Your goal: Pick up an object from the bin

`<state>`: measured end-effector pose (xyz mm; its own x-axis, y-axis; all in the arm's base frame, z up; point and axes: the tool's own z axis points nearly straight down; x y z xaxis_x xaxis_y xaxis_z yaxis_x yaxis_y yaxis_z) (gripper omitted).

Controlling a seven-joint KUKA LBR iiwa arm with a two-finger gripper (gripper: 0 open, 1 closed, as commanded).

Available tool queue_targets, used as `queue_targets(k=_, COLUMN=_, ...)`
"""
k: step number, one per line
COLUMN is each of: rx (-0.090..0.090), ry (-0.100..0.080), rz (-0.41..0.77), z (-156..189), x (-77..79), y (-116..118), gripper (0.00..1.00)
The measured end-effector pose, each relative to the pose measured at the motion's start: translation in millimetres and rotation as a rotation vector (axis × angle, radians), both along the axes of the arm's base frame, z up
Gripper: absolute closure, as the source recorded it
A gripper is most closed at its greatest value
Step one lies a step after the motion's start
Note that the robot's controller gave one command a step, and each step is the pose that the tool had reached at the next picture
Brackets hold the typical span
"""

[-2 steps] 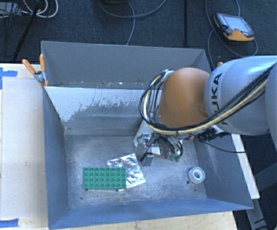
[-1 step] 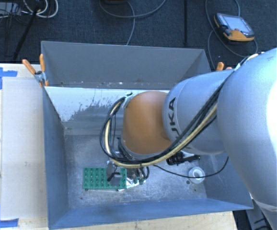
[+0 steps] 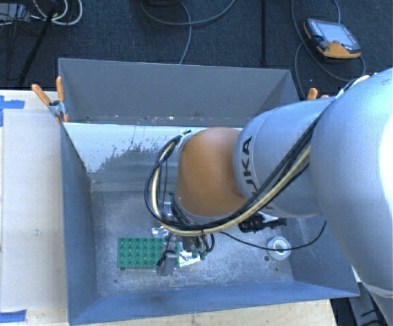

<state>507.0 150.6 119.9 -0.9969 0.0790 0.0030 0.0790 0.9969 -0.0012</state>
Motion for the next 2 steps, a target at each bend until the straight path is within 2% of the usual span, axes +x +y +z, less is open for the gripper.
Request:
queue_targets(k=1, rx=0.001, ry=0.000, rz=-0.009, z=-52.2, x=28.0, y=-15.0, gripper=0.00)
queue_targets(k=2, rx=0.003, ry=-0.004, rz=-0.011, z=-47.8, x=29.2, y=-14.1, gripper=1.00)
